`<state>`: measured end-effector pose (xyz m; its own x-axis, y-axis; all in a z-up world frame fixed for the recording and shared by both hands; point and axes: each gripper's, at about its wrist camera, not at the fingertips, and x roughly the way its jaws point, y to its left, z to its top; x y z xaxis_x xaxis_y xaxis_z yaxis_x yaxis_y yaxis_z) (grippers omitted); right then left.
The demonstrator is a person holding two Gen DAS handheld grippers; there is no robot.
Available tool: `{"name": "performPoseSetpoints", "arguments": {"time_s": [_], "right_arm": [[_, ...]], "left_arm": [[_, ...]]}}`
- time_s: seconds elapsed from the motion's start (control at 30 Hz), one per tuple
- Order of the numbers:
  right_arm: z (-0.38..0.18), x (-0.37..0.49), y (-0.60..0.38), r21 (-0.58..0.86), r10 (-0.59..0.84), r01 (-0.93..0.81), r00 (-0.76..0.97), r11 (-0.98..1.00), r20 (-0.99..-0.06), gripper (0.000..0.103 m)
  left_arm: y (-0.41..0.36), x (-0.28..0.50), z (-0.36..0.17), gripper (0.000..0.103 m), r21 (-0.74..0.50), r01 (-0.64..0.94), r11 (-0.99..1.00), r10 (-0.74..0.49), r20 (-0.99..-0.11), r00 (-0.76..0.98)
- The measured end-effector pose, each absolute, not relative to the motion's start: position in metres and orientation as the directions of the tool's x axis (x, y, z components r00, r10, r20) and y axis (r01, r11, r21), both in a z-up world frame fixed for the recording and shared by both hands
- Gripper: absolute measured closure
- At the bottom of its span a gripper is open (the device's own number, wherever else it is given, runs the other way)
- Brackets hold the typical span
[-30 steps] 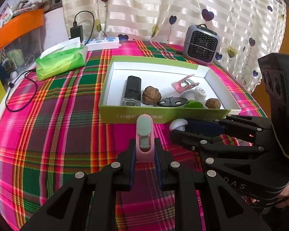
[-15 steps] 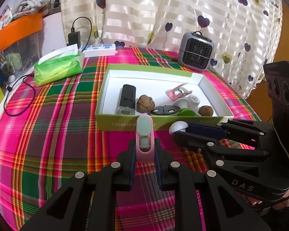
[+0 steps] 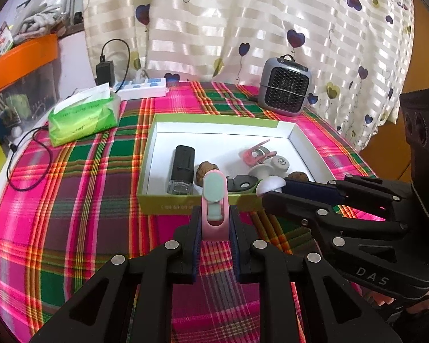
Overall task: Organize objects
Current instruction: 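Carry the pink-and-white device with the left tool while the right tool carries the white knob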
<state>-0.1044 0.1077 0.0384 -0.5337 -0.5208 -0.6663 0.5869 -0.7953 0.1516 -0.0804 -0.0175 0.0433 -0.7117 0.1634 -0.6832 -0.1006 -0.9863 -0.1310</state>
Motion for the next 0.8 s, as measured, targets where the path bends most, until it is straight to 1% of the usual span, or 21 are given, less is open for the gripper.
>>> {"name": "performPoseSetpoints", "arguments": {"time_s": [0.4,0.8], "right_arm": [[0.053,-0.121,0.108,0.107,-0.495,0.58,-0.569,-0.808,-0.656,0.08],[0.048,-0.145,0.107,0.095,-0.473,0.564,-0.576,-0.82,-0.667,0.08]], "left_arm": [[-0.016,-0.099,0.053,0.087,-0.084,-0.106,-0.991,0.135,-0.674,-0.727],[-0.02,-0.121,0.052,0.087,-0.07,-0.105,-0.992,0.125,-0.676,-0.726]]}}
